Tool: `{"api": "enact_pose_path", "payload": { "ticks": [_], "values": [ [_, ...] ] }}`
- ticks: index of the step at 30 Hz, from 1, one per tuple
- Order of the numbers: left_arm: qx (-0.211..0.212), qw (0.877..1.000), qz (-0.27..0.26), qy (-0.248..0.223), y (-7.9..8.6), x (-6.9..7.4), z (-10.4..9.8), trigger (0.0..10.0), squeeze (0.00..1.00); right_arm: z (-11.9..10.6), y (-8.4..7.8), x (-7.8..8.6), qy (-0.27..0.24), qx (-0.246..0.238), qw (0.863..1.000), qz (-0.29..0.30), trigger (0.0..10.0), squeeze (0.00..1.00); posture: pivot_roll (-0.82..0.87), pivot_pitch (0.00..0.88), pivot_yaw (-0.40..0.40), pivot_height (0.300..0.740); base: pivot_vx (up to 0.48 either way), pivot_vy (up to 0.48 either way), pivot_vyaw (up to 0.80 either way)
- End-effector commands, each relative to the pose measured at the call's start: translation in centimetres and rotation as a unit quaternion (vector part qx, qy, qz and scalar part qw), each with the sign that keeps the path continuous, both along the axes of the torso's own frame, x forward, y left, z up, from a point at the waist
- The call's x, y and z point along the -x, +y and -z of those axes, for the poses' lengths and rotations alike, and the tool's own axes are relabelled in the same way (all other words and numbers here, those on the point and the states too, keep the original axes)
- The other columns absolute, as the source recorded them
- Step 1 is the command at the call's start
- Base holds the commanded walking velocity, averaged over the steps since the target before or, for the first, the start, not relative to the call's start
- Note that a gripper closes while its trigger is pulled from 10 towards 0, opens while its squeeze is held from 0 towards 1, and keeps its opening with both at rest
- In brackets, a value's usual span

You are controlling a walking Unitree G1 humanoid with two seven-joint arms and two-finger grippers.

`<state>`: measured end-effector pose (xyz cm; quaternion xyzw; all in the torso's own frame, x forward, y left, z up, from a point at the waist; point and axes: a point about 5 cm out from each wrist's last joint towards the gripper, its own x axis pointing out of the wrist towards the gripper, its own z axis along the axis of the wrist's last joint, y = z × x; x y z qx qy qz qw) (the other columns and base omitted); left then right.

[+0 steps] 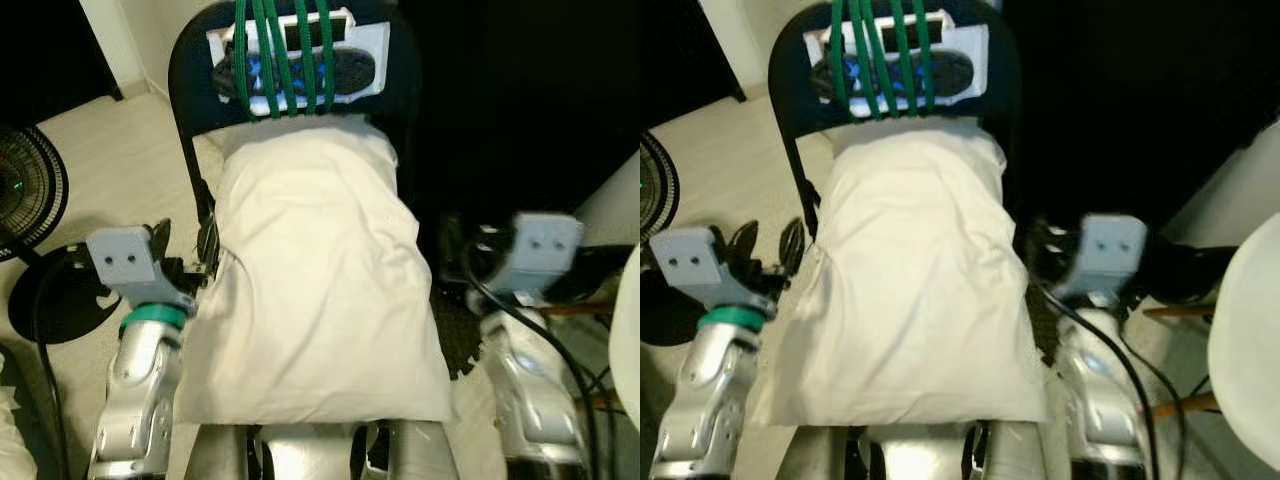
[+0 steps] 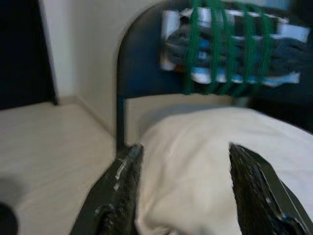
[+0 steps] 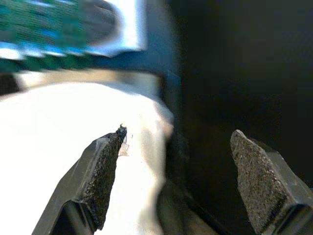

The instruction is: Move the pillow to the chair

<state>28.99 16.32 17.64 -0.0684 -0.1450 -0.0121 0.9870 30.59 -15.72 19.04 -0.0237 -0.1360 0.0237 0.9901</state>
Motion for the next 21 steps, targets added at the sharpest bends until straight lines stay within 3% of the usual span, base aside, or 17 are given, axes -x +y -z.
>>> {"api": "enact_pose_path", "payload": {
  "ticks": [1, 12, 21],
  "values": [
    [-0.013, 1.0, 0.009, 0.023, -0.4, -0.2, 0.6, 10.0, 0.0, 1.0, 1.6, -0.2, 0.022, 0.028, 0.999, -0.037, 10.0, 0.0, 0.04, 0.067, 0.035, 0.591, 0.0, 0.0, 0.0],
    [-0.035, 0.998, -0.022, 0.044, 0.2, -0.1, 1.9, 10.0, 0.0, 3.3, 0.7, 0.7, 0.07, 0.028, 0.997, 0.007, 10.0, 0.0, 0.04, 0.039, 0.032, 0.626, 0.0, 0.0, 0.0],
    [-0.04, 0.998, -0.023, 0.048, -0.9, -1.0, 1.7, 10.0, 0.0, 4.5, 1.1, 0.4, 0.089, 0.027, 0.995, 0.024, 10.0, 0.0, 0.06, 0.033, 0.041, 0.661, 0.0, 0.0, 0.0]
  ]
}}
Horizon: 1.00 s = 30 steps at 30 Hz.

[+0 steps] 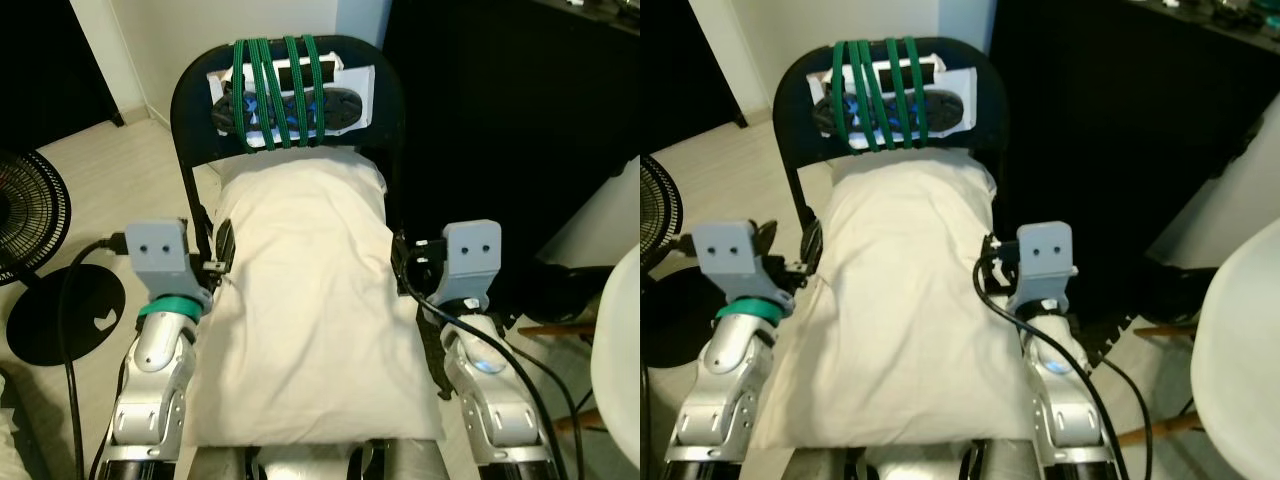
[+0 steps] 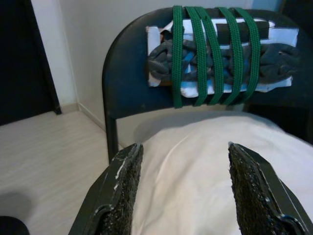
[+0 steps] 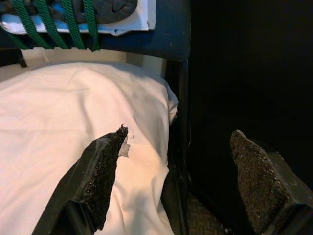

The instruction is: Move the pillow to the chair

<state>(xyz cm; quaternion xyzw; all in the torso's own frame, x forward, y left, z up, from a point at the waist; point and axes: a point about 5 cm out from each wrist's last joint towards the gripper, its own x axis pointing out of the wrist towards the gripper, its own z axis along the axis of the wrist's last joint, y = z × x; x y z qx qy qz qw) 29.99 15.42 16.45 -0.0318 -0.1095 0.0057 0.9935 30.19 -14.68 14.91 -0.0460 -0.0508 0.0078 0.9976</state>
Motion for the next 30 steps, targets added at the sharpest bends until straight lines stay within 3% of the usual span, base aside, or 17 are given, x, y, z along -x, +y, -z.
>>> {"api": "enact_pose_path", "payload": {
  "ticks": [1, 10, 17, 24, 26, 27, 28, 30],
  "values": [
    [-0.006, 1.0, -0.003, 0.012, 0.0, 0.0, 0.5, 10.0, 0.0, 0.3, 0.1, 0.0, 0.004, 0.005, 1.0, 0.003, 10.0, 0.0, 0.06, 0.033, 0.041, 0.661, 0.0, 0.0, 0.0],
    [-0.038, 0.999, -0.005, 0.008, -0.2, -0.3, 0.1, 10.0, 0.0, 0.6, 0.8, -0.4, 0.008, 0.003, 1.0, -0.002, 10.0, 0.0, 0.08, 0.029, 0.045, 0.691, 0.0, 0.0, 0.0],
    [-0.03, 0.999, -0.007, 0.014, 0.1, -0.3, 0.4, 10.0, 0.0, 0.7, 1.0, -0.5, 0.01, 0.004, 1.0, -0.007, 10.0, 0.0, 0.09, 0.028, 0.044, 0.701, 0.0, 0.0, 0.0],
    [-0.03, 0.998, -0.02, 0.053, 0.8, -0.4, 1.8, 10.0, 0.0, 0.9, 1.2, -0.4, 0.013, 0.006, 1.0, -0.007, 10.0, 0.0, 0.08, 0.021, 0.058, 0.721, 0.0, 0.0, 0.0],
    [-0.035, 0.994, -0.023, 0.096, 0.8, -0.6, 2.8, 10.0, 0.0, 1.4, 1.2, -0.4, 0.021, 0.0, 1.0, -0.002, 10.0, 0.0, 0.07, 0.021, 0.066, 0.726, 0.0, 0.0, 0.0],
    [-0.035, 0.994, -0.023, 0.096, 0.8, -0.6, 2.8, 10.0, 0.0, 1.4, 1.2, -0.4, 0.021, 0.0, 1.0, -0.002, 10.0, 0.0, 0.07, 0.021, 0.066, 0.726, 0.0, 0.0, 0.0],
    [-0.023, 0.991, -0.021, 0.131, 0.7, -0.6, 3.6, 10.0, 0.0, 2.0, 1.2, -0.4, 0.04, 0.001, 0.999, 0.011, 10.0, 0.0, 0.07, 0.022, 0.07, 0.726, 0.0, 0.0, 0.0],
    [-0.014, 0.99, -0.017, 0.141, 0.6, -0.5, 3.9, 10.0, 0.0, 2.2, 1.1, -0.3, 0.046, 0.001, 0.999, 0.018, 10.0, 0.0, 0.07, 0.022, 0.07, 0.726, 0.0, 0.0, 0.0]
  ]
}}
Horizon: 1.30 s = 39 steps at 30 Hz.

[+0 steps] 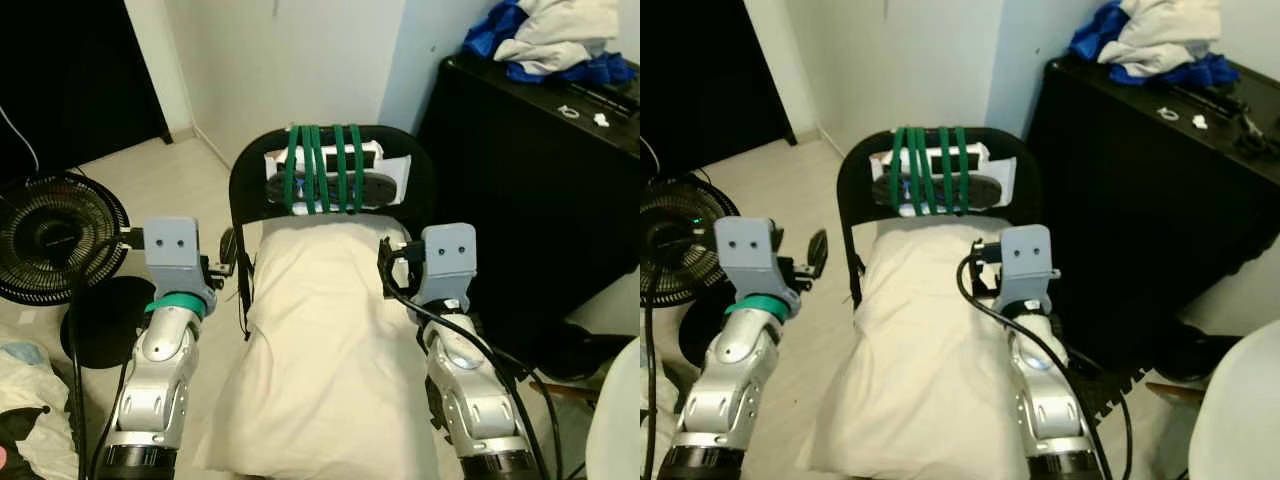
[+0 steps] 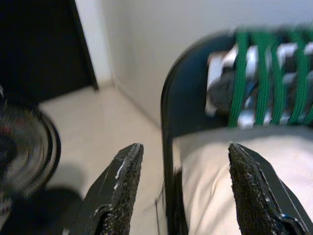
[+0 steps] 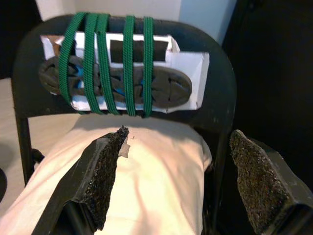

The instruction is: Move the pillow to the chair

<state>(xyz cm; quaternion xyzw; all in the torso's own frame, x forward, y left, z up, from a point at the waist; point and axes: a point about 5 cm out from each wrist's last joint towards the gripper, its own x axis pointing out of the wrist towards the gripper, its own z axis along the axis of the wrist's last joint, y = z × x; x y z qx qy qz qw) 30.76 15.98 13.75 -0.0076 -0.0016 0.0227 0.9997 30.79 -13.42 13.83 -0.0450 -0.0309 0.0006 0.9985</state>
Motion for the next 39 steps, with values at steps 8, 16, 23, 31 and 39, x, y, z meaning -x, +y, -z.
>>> {"api": "enact_pose_path", "payload": {
  "ticks": [8, 16, 23, 31, 39],
  "values": [
    [0.016, 0.999, 0.003, 0.031, -0.3, 0.3, 1.5, 10.0, 0.0, 1.6, -0.7, 0.1, 0.028, 0.01, 0.998, 0.048, 10.0, 0.0, 0.06, 0.023, 0.084, 0.726, 0.0, 0.0, 0.0],
    [0.002, 0.999, -0.01, 0.038, 0.0, 0.1, 1.6, 10.0, 0.0, 3.4, -2.2, 0.4, 0.074, -0.106, 0.986, 0.106, 10.0, 0.0, 0.07, 0.026, 0.086, 0.726, 0.0, 0.0, 0.0],
    [0.003, 0.999, -0.006, 0.038, -0.1, 0.1, 1.4, 10.0, 0.0, 2.0, -1.4, 0.0, 0.034, -0.052, 0.997, 0.051, 10.0, 0.0, 0.07, 0.026, 0.088, 0.726, 0.0, 0.0, 0.8],
    [-0.003, 0.998, -0.027, 0.05, -0.1, 0.4, 2.1, 10.0, 0.0, 1.6, -0.8, -0.4, 0.026, -0.053, 0.998, 0.031, 10.0, 0.0, 0.07, 0.025, 0.036, 0.726, 0.0, 0.0, 0.8],
    [-0.015, 0.998, -0.039, 0.048, -0.4, 1.0, 2.4, 10.0, 0.0, 1.5, -0.9, -1.0, 0.034, -0.066, 0.997, 0.004, 10.0, 0.0, 0.08, 0.025, -0.013, 0.726, 0.0, 0.0, 0.8]
  ]
}}
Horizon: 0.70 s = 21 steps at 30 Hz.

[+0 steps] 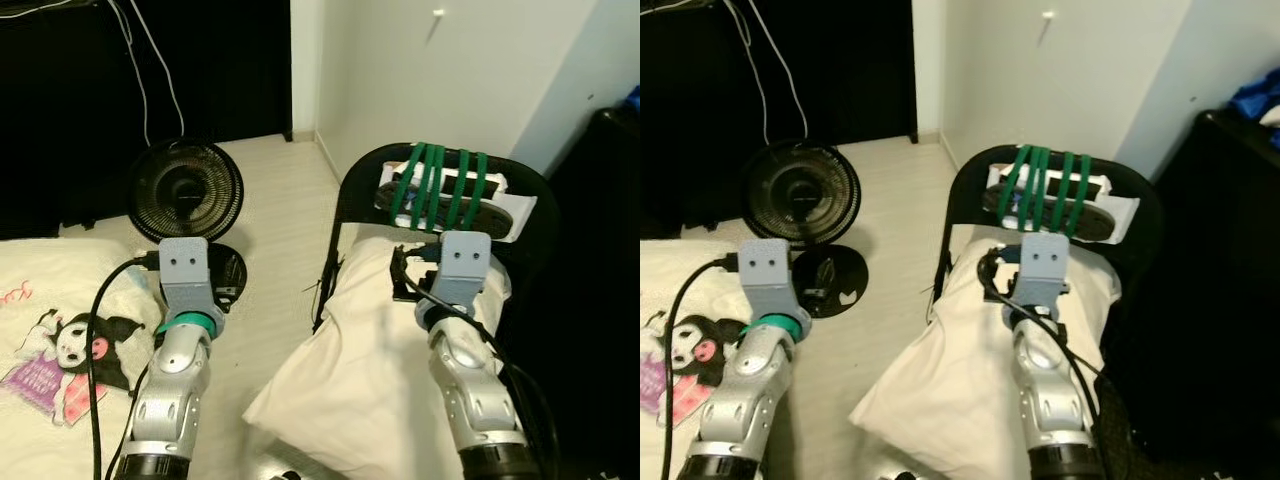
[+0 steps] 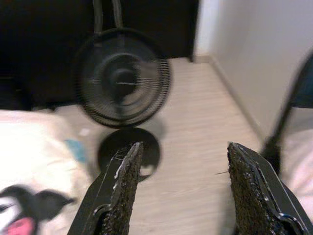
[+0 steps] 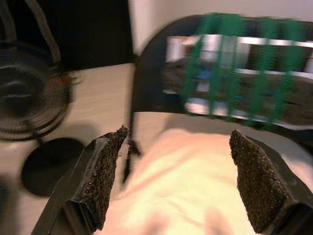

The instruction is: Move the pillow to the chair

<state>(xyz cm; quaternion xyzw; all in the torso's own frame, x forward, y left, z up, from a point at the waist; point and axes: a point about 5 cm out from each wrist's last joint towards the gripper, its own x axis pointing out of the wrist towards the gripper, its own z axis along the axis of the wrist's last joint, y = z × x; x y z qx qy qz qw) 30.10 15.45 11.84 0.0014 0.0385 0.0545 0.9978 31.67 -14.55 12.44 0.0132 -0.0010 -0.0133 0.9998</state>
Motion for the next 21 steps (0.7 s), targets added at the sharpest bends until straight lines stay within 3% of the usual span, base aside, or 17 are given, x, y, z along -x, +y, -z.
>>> {"api": "enact_pose_path", "payload": {
  "ticks": [1, 10, 21],
  "values": [
    [-0.009, 1.0, -0.008, 0.008, 0.1, 0.4, 0.5, 10.0, 0.0, -0.1, 0.3, -0.4, 0.002, -0.013, 1.0, -0.014, 10.0, 0.0, 0.07, 0.021, -0.022, 0.726, 0.0, 0.0, 0.79],
    [-0.01, 1.0, -0.01, 0.009, -0.3, 0.1, 0.8, 10.0, 0.0, -0.2, 0.5, -0.9, 0.01, -0.043, 0.998, -0.035, 10.0, 0.0, 0.06, 0.0, -0.044, 0.726, 0.0, 0.0, 0.79],
    [-0.022, 1.0, 0.007, 0.005, -0.9, -0.2, 0.5, 10.0, 0.0, 0.2, 0.2, -0.9, 0.006, -0.027, 0.999, -0.029, 10.0, 0.0, 0.07, 0.0, -0.011, 0.726, 0.0, 0.0, 0.79]
  ]
}}
